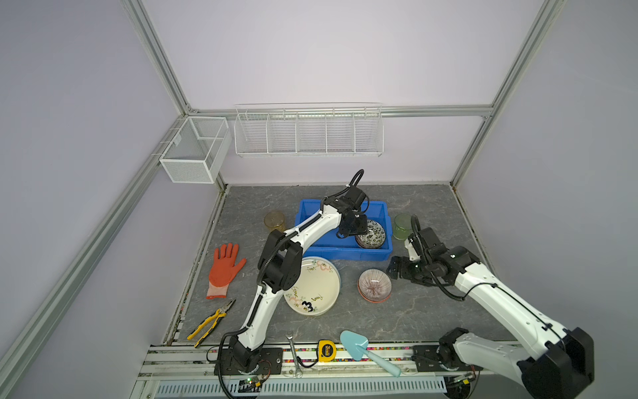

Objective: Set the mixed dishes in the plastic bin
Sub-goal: 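Lower the leaf-pattern bowl into the bin and open the left gripper, then close the right gripper on the pink-striped bowl rim while the left lifts away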

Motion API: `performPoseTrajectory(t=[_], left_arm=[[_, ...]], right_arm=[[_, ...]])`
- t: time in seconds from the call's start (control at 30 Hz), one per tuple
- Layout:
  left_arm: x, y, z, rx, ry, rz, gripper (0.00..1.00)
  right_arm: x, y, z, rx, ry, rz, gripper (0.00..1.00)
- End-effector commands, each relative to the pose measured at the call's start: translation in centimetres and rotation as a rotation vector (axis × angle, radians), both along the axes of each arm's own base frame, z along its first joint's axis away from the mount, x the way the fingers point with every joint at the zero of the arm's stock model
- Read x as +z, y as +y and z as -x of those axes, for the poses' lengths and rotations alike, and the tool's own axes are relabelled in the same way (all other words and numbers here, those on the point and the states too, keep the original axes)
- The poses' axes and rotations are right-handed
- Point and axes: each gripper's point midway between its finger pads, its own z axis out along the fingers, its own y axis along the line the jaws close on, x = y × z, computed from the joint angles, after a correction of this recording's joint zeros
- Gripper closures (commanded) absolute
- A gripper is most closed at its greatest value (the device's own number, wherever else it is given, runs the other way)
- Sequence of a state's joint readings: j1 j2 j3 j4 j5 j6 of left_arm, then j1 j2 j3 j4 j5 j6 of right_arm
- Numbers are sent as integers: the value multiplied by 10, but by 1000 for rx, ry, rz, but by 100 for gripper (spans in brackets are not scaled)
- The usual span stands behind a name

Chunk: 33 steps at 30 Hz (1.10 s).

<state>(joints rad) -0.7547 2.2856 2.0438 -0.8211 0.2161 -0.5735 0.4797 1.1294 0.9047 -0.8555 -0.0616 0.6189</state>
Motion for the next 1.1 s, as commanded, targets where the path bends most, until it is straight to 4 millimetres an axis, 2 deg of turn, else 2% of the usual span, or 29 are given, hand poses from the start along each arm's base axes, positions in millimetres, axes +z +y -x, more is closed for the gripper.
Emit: performPoseTrajectory(t=[0.0,0.13,0.27,0.43,0.7,1.07], left_arm=[[-13,-5,12,-14,42,-1,49],[-11,0,11,-14,28,-23,48],[-5,5,11,-14,15,-39,38],[14,10,11,-11,-18,-38,24],[48,17,14,-8,-65,-19,8],[91,35,30,-3,-114,15,2]], right_arm=[[-6,7,1,-2,19,-26,13],[-20,9,7,6,51,-19,18],[-28,11,9,10,65,-5,23],[-36,14,10,12,77,10,28],[-47,20,10,21,92,28,37],[-55,23,9,29,107,49,50]])
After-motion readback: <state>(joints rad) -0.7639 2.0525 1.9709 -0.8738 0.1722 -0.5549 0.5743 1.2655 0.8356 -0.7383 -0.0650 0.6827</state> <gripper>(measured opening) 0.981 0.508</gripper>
